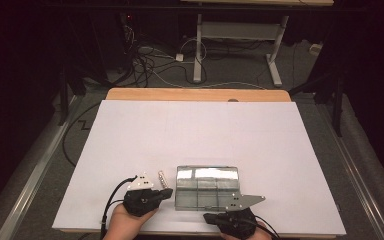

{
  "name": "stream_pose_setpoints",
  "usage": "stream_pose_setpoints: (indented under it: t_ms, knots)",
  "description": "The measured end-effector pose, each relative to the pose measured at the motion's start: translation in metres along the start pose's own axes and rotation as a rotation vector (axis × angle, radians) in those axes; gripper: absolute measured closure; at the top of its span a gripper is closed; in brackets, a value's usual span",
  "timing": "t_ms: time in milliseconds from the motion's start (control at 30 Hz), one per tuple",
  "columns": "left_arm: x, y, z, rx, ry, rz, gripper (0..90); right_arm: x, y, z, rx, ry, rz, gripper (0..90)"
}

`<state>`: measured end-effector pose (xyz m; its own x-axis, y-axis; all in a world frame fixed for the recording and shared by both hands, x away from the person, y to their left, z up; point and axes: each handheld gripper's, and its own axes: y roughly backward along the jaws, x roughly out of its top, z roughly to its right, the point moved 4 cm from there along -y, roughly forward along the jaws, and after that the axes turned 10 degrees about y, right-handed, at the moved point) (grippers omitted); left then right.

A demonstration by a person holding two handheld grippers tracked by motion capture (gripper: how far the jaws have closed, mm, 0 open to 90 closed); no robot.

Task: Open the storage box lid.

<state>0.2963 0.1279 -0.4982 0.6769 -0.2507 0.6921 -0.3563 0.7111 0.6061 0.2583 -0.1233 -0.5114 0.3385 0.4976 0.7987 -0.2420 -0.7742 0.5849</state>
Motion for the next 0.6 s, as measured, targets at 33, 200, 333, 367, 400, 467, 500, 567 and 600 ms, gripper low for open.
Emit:
stream_pose_setpoints:
  t_ms: [33,200,333,367,400,467,500,567,600]
  knots:
    - [-0.002,-0.002,0.000,0.008,0.003,-0.021,87.0,0.000,0.000,0.001,-0.005,0.000,0.000,90.0]
    - [-0.010,-0.014,0.005,0.016,-0.021,-0.117,87.1,0.000,0.002,0.004,-0.015,0.009,0.002,90.0]
    - [-0.011,-0.014,0.005,0.007,-0.009,-0.119,87.1,-0.001,0.002,0.006,-0.014,0.012,0.002,90.0]
    - [-0.011,-0.014,0.005,0.009,-0.010,-0.119,87.1,-0.001,0.002,0.006,-0.014,0.012,0.002,90.0]
    - [-0.011,-0.014,0.005,0.008,-0.008,-0.119,87.1,0.000,0.001,0.006,-0.011,0.011,0.002,90.0]
    - [-0.011,-0.013,0.005,0.004,-0.010,-0.121,87.1,0.000,0.001,0.006,-0.012,0.011,0.005,90.0]
    - [-0.012,-0.013,0.005,0.004,-0.010,-0.121,87.1,0.000,0.001,0.006,-0.012,0.011,0.006,90.0]
    - [-0.012,-0.013,0.005,0.003,-0.010,-0.121,87.1,0.000,0.001,0.006,-0.010,0.009,0.005,90.0]
    - [-0.012,-0.013,0.005,0.002,-0.010,-0.121,87.1,0.000,0.001,0.006,-0.009,0.008,0.007,90.0]
